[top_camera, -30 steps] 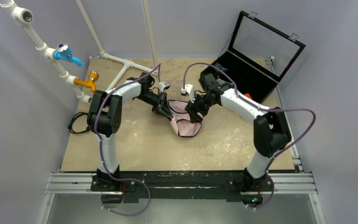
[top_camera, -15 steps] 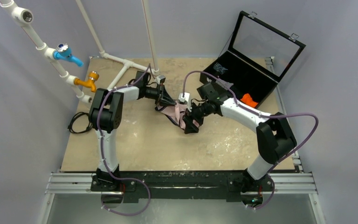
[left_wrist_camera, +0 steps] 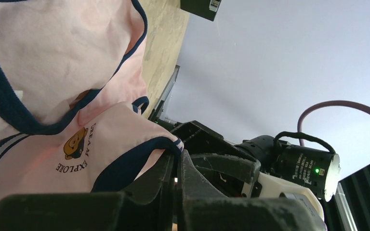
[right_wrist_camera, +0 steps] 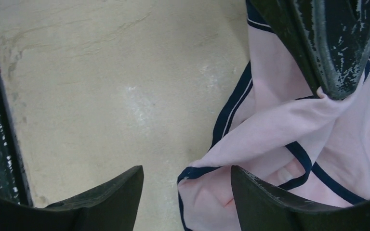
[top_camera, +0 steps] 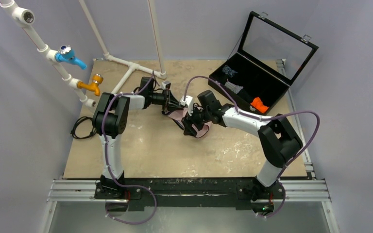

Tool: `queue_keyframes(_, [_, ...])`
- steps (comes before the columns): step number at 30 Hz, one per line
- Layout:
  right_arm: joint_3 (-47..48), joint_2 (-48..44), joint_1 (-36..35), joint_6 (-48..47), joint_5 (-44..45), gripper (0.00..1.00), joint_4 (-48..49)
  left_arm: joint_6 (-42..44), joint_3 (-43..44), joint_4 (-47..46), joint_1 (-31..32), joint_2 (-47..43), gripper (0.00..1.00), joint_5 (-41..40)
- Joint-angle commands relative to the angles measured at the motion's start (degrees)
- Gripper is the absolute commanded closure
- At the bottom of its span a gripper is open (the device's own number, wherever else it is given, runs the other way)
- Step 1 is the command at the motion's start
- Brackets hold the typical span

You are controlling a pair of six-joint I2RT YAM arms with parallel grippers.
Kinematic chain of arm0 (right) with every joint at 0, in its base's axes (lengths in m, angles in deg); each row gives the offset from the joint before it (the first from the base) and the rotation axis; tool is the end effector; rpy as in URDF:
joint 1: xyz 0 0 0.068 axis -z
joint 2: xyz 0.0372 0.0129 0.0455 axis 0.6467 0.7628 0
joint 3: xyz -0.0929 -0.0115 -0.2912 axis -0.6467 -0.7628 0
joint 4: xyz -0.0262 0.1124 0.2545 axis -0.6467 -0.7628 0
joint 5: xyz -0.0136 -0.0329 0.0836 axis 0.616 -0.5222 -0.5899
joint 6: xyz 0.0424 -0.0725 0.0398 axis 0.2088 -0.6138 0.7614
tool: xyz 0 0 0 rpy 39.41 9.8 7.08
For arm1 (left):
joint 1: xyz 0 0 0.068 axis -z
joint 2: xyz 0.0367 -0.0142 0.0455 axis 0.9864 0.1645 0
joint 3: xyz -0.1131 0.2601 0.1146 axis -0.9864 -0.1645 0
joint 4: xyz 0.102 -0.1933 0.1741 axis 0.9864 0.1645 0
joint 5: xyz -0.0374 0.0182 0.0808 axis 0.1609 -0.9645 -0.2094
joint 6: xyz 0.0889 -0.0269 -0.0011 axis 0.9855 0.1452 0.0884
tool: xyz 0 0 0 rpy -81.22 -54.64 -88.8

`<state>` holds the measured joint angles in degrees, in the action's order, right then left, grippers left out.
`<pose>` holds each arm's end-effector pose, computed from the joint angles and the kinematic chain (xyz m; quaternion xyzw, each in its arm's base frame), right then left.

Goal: Roll the underwear
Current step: Flatten out the underwear at the center of the board.

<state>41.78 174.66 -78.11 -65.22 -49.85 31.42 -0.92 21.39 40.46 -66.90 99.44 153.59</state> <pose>0.2933 0.2812 0.1962 -0.4848 0.7639 0.3087 0.2936 0.4390 -0.1866 0.1314 0.1326 -0.7748 0.6137 0.0745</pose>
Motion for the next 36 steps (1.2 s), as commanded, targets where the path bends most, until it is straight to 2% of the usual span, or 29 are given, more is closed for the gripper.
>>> queue_keyframes(1, [1.8, 2.8, -0.3, 4.6, 4.9, 0.36, 5.1, -3.5, -1.3, -5.5, -0.1, -1.7, 1.00, 0.0])
queue_keyframes(6, [2.4, 4.6, -0.4, 6.5, 5.7, 0.52, 6.7, -4.0, -1.8, -6.4, -0.1, -2.1, 1.00, 0.3])
queue_keyframes(12, [3.7, 3.2, -0.3, 6.0, 6.3, 0.82, 5.9, -1.8, -1.8, -5.1, -0.1, -2.1, 1.00, 0.8])
queue_keyframes(14, [4.0, 1.5, 0.5, 4.2, 5.4, 0.91, 4.6, 2.2, -0.8, -1.9, -0.2, -2.3, 1.00, 1.1])
queue_keyframes(16, [4.5, 0.1, 2.1, 3.2, 3.4, 1.00, 2.7, 10.1, 1.6, 6.2, -0.2, -3.0, 0.96, 0.8])
queue_keyframes(19, [6.2, -0.6, 6.9, 1.4, -2.9, 1.00, -1.7, 27.9, 7.3, 28.8, -0.5, -4.6, 0.86, -2.8])
queue_keyframes(21, [7.9, 0.0, 10.3, -0.4, -8.7, 1.00, -6.1, 37.8, 9.7, 37.1, -0.8, -6.0, 0.81, -5.2])
queue_keyframes(24, [10.7, 1.8, 13.8, -6.1, -16.5, 1.00, -14.5, 46.8, 11.1, 44.8, -1.9, -8.2, 0.69, -6.8])
queue_keyframes(28, [14.3, 6.0, 15.4, -15.2, -21.9, 1.00, -26.9, 58.0, 12.6, 53.4, -2.6, -10.2, 0.53, -10.1])
queue_keyframes(30, [14.9, 8.3, 15.7, -17.9, -22.6, 1.00, -30.0, 61.6, 12.1, 55.3, -2.6, -11.0, 0.50, -12.8])
queue_keyframes(36, [15.1, 12.4, 16.6, -18.9, -23.0, 1.00, -30.4, 69.8, 11.2, 59.1, -2.5, -13.9, 0.48, -20.5])
